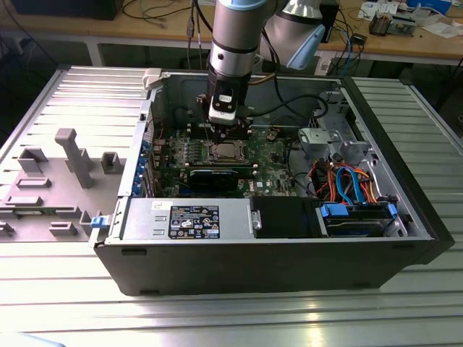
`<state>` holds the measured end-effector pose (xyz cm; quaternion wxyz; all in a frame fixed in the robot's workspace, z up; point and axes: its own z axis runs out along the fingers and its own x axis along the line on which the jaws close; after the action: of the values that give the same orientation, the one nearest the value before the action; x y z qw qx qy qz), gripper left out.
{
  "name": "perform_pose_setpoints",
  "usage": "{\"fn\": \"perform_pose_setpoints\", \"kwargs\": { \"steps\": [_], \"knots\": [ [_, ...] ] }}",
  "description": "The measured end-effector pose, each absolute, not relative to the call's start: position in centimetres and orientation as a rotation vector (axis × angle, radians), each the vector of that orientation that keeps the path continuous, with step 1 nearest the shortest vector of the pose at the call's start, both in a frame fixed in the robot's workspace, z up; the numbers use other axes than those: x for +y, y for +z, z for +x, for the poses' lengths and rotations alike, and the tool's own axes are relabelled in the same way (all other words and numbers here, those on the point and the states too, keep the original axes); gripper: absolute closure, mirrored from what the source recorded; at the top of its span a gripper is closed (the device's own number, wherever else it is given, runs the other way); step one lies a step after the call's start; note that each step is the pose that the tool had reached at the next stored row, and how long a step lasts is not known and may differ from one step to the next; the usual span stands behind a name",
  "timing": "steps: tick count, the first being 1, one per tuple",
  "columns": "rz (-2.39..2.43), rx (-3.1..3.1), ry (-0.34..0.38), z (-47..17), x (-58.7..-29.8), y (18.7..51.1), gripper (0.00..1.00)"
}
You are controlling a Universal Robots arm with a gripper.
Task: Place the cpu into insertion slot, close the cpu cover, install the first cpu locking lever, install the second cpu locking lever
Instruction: 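Install the first cpu locking lever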
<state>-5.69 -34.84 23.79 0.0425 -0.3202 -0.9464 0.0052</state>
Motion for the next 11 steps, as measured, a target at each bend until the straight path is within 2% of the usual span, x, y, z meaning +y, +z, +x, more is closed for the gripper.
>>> {"fn": "perform_pose_setpoints", "kwargs": {
  "steps": [11],
  "knots": [
    [-0.963, -2.901, 0.017, -5.69, -34.84, 23.79, 0.89]
  ]
}}
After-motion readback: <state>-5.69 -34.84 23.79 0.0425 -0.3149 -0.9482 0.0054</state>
